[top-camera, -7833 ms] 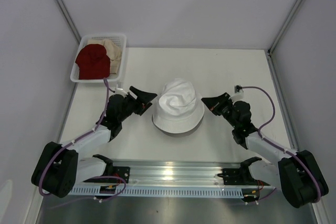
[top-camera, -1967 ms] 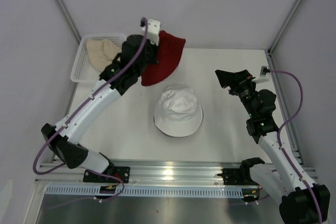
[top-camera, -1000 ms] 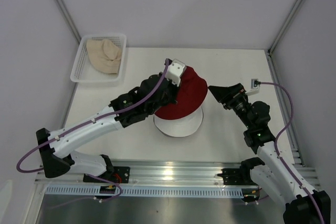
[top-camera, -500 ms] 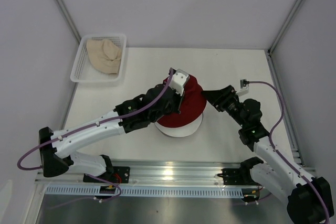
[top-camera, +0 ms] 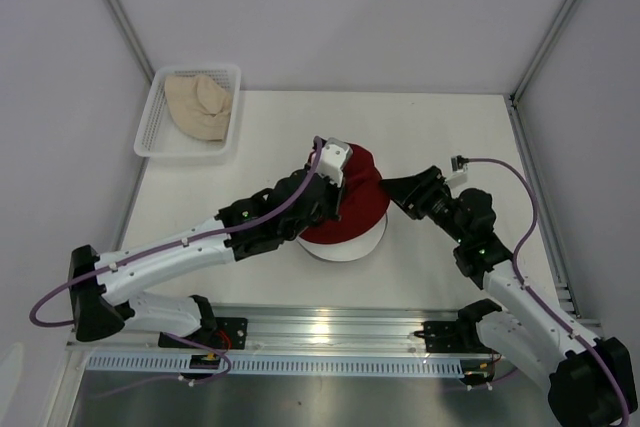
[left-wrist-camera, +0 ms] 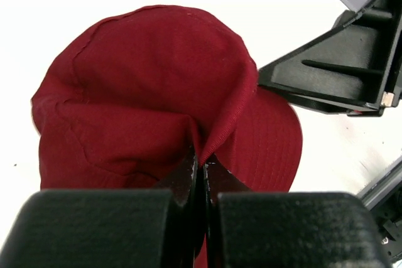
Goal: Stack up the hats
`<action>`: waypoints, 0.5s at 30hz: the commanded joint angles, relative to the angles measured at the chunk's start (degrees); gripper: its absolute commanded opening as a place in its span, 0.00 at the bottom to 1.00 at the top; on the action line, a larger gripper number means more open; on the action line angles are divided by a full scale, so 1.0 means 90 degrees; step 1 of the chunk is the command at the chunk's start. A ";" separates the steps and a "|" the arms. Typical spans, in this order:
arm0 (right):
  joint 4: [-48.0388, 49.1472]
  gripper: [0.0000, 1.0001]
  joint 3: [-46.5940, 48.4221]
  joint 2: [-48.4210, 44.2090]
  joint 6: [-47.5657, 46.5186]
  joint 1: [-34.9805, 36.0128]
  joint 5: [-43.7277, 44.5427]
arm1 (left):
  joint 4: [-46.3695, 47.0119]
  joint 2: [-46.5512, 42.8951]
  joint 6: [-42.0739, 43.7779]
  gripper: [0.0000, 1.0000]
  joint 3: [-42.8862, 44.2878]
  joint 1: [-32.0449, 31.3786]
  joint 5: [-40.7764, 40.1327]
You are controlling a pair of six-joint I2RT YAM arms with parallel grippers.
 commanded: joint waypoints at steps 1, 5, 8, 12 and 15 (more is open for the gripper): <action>-0.0420 0.62 0.0146 -0.0112 0.0207 0.0068 -0.0275 | 0.0480 -0.0410 -0.0242 0.01 -0.0262 -0.0056 -0.0464; -0.0529 0.64 -0.0010 -0.0433 0.0324 0.0068 -0.0470 | 0.0880 -0.0625 -0.0310 0.01 -0.0671 -0.0056 -0.0475; -0.0491 0.64 -0.0118 -0.0668 0.0392 0.0088 -0.0236 | 0.0988 -0.0626 -0.0408 0.01 -0.0770 -0.0056 -0.0212; -0.0256 0.64 -0.0079 -0.0630 0.0412 0.0127 -0.0255 | 0.1037 -0.0547 -0.0496 0.01 -0.0780 -0.0056 0.0022; -0.0033 0.62 -0.0108 -0.0464 0.0470 0.0137 -0.0323 | 0.1134 -0.0508 -0.0554 0.01 -0.0790 -0.0065 0.0227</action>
